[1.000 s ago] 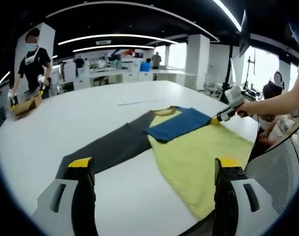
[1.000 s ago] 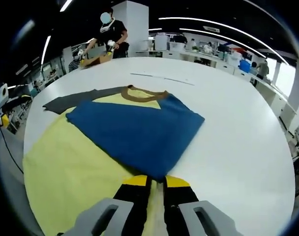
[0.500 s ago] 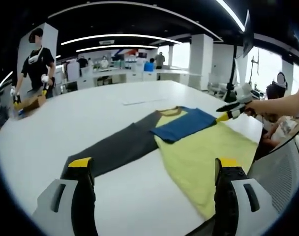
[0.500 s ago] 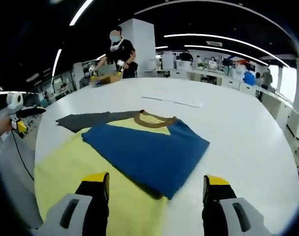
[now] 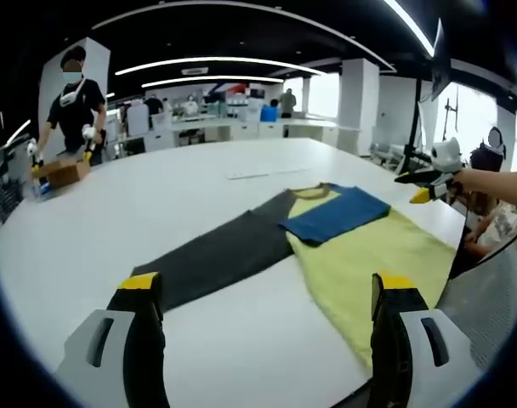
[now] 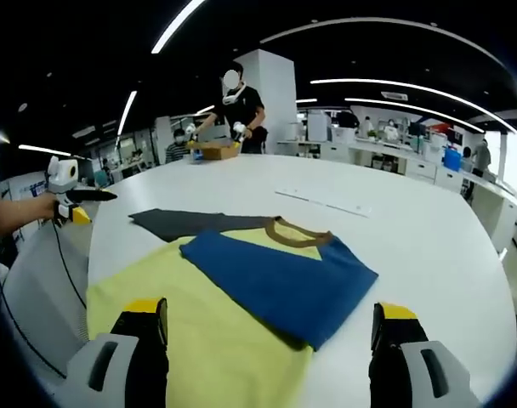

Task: Fold the garment on the visible template until the final outline fits inside the template.

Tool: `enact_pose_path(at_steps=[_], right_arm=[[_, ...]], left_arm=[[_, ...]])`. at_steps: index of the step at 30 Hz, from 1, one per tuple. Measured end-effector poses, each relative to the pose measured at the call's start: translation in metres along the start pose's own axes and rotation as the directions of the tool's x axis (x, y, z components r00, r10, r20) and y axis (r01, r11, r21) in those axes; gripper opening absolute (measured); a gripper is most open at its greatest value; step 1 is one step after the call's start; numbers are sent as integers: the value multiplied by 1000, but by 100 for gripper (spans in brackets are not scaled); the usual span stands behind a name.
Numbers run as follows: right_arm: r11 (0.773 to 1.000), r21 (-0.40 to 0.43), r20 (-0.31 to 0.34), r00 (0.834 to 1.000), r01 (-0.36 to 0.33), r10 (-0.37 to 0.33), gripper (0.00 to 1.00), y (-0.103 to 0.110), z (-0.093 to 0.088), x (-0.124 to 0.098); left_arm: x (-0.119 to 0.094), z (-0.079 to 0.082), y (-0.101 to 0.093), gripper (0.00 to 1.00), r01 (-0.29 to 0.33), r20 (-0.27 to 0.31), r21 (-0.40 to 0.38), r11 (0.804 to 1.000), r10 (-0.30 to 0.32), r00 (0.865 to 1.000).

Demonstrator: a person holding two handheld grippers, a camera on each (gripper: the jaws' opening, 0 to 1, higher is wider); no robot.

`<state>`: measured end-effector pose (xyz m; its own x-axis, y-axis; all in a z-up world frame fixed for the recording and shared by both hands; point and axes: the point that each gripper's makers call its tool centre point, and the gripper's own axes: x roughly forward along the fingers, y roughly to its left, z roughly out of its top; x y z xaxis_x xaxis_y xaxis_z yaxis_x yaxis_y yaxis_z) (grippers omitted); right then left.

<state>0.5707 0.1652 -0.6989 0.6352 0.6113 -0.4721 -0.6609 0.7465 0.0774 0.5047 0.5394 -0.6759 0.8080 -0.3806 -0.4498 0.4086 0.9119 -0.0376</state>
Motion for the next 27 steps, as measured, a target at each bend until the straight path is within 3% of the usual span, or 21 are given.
enact_pose_path(at_steps=[14,27], right_arm=[[997,-23,18,997,-70,71,99,28,7,-27],[997,-27,28,997,-67,68,99,38,4,-46]], left_arm=[[-3,-13,48,99,-100,-10,-74,992,100,995],[0,-20,93,97,-183,-12,-152,971,183,983]])
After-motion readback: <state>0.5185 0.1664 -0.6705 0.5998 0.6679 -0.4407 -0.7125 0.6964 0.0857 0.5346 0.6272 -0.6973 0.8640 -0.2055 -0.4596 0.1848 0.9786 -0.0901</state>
